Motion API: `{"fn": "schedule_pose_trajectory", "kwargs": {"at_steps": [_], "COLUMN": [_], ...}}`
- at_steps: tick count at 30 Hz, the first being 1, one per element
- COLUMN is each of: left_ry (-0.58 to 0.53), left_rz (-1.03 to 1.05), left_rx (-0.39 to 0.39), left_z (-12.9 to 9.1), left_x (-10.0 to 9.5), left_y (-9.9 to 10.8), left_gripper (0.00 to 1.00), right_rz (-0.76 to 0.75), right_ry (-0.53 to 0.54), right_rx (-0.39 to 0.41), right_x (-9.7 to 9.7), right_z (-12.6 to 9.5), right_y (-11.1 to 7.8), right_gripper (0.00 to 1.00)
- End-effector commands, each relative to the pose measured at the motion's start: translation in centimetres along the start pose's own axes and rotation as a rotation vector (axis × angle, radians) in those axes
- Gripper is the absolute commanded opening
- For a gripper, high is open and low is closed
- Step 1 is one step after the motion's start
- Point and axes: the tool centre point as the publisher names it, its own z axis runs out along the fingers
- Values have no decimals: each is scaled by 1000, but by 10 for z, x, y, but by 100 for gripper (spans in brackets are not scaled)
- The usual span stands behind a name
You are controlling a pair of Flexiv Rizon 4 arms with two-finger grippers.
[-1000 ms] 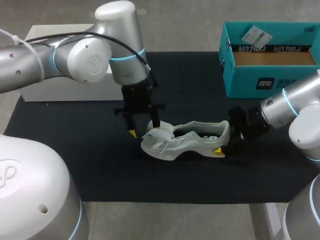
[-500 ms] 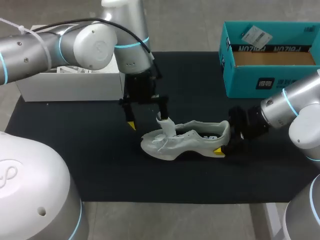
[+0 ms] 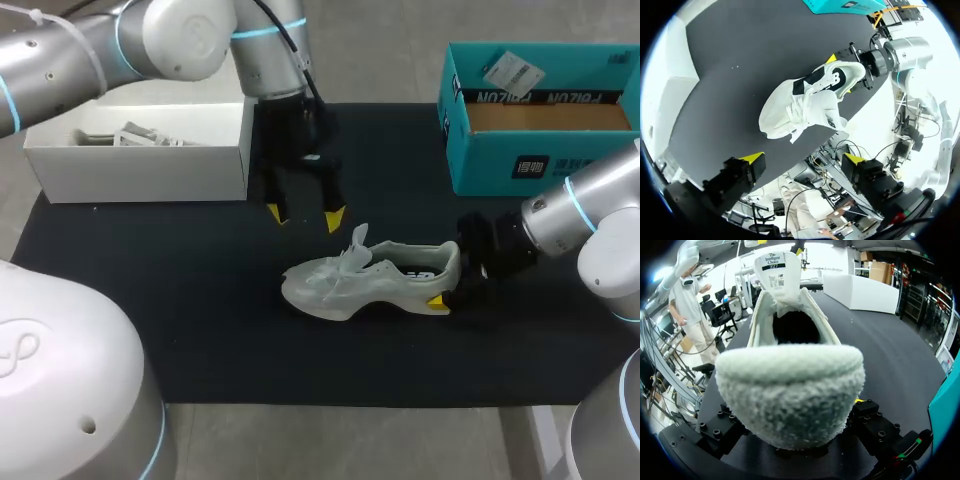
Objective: Take the shoe out of the shoebox, open the shoe tongue, remove and reinsert the insole, then place the shoe into the shoebox
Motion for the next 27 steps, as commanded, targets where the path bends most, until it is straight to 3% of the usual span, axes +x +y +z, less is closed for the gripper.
{"fn": "schedule_pose_trajectory", "kwargs": {"at_steps": [1,4,7,11,23,27], "left_ry": [-344,-425,-459,-418,-332,-335], "left_rz": [993,1065,1100,1093,1008,891], "left_rx": [-250,-257,-189,-68,190,177], "left_z": [-21,-28,-32,-35,-44,-44], "left_x": [6,12,19,28,50,59], "left_y": [-9,-16,-21,-25,-34,-41], "left_gripper": [100,100,100,100,100,100], "right_rz": [1,1,1,1,1,1], "right_ry": [-3,-3,-3,-3,-3,-3], "right_rx": [2,2,2,2,2,2], "right_x": [-2,-2,-2,-2,-2,-2], "right_z": [9,9,9,9,9,9], "right_y": [-4,-4,-4,-4,-4,-4], "right_gripper": [0,0,0,0,0,0]}}
